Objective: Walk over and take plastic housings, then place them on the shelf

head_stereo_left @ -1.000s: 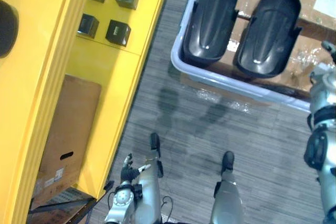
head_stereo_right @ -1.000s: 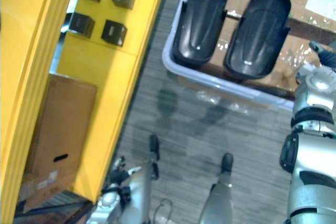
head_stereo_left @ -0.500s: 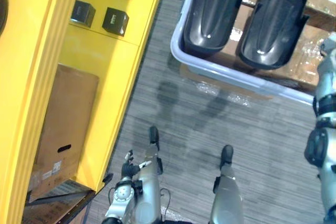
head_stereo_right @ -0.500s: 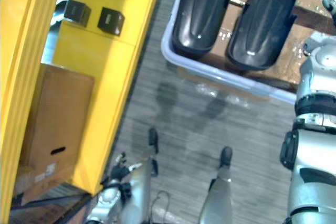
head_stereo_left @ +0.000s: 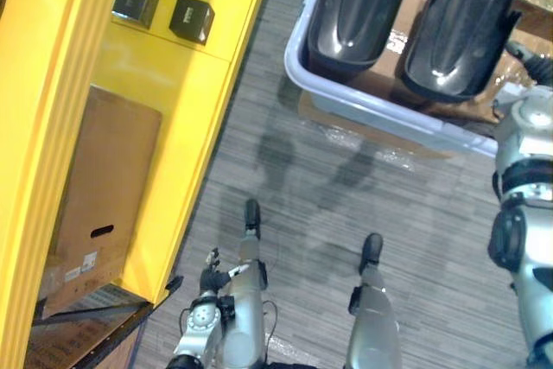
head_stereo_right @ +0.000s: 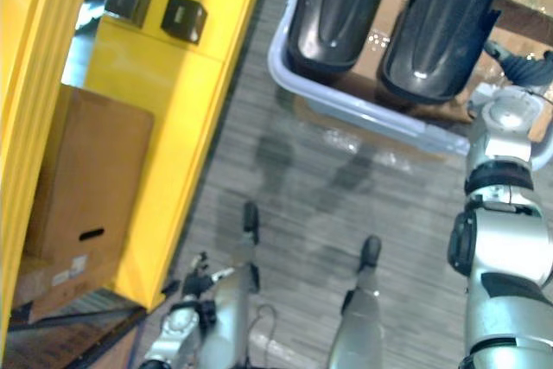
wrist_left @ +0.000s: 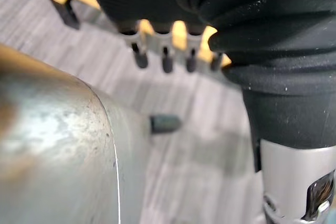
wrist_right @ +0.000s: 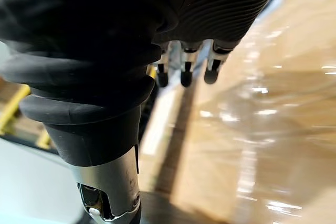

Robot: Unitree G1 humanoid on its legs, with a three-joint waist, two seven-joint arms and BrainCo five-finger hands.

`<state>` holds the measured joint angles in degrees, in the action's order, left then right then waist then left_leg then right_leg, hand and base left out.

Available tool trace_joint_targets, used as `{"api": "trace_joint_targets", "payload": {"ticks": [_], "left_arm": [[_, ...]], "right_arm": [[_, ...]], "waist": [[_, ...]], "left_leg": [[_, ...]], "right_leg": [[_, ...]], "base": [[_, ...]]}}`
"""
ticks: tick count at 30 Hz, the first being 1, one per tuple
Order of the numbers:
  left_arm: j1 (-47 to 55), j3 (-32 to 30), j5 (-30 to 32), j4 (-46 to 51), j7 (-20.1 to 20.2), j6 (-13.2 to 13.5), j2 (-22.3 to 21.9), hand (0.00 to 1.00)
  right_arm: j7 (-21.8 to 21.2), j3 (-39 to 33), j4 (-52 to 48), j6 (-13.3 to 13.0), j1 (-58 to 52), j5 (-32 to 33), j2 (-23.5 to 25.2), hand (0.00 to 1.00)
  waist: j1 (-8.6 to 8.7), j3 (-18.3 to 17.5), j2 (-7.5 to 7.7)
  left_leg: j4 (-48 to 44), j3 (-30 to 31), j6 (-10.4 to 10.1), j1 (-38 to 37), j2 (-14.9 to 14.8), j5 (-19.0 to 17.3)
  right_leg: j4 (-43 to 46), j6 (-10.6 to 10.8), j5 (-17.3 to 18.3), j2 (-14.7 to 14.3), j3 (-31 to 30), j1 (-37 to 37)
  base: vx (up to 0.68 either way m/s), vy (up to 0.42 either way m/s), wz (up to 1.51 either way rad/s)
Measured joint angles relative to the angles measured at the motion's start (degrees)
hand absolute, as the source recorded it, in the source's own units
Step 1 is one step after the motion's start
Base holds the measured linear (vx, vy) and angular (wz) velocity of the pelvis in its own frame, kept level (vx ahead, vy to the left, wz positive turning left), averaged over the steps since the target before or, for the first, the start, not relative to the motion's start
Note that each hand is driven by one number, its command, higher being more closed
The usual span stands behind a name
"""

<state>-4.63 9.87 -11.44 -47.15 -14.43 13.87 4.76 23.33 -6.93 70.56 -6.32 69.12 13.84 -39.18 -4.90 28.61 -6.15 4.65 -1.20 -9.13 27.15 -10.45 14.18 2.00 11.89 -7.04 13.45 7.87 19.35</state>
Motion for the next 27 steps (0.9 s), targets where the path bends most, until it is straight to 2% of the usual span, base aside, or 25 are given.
{"api": "trace_joint_targets", "payload": {"ticks": [4,13,18,27], "left_arm": [[-0.08,0.33,-0.47,0.09,0.72,0.30,0.52,0.00],[-0.26,2.44,-1.69,1.02,2.03,1.00,1.76,0.00],[-0.30,2.48,-1.68,1.01,2.04,0.98,1.70,0.00],[-0.54,2.68,-1.68,1.01,1.95,0.88,1.55,0.00]], "right_arm": [[-0.53,2.94,2.93,0.58,1.38,-0.28,-0.49,0.00],[-1.94,8.73,4.86,1.59,2.32,-1.60,-3.21,0.00],[-1.98,8.87,4.85,1.62,3.21,-1.02,-3.35,0.00],[-1.97,8.75,4.67,1.56,5.26,6.41,-3.32,0.00]], "waist": [[-0.71,-0.08,-0.13],[-0.78,-0.08,-0.12],[-0.80,-0.08,-0.13],[-1.16,-0.08,-0.13]], "left_leg": [[0.09,2.59,-1.02,0.55,-0.15,0.62],[0.10,6.56,-1.38,3.10,0.01,1.04],[0.08,6.71,-1.38,3.13,0.04,1.05],[0.08,6.89,-1.38,3.18,0.05,1.05]], "right_leg": [[0.31,0.50,3.15,-0.55,0.23,0.18],[0.44,0.83,3.31,-0.95,2.82,0.70],[0.19,0.84,3.31,-0.96,2.98,0.61],[0.18,0.86,3.32,-0.96,3.05,0.59]], "base": [[-0.09,-0.051,0.04],[-0.01,-0.005,0.11],[0.02,0.000,0.02],[0.00,0.000,0.00]]}}
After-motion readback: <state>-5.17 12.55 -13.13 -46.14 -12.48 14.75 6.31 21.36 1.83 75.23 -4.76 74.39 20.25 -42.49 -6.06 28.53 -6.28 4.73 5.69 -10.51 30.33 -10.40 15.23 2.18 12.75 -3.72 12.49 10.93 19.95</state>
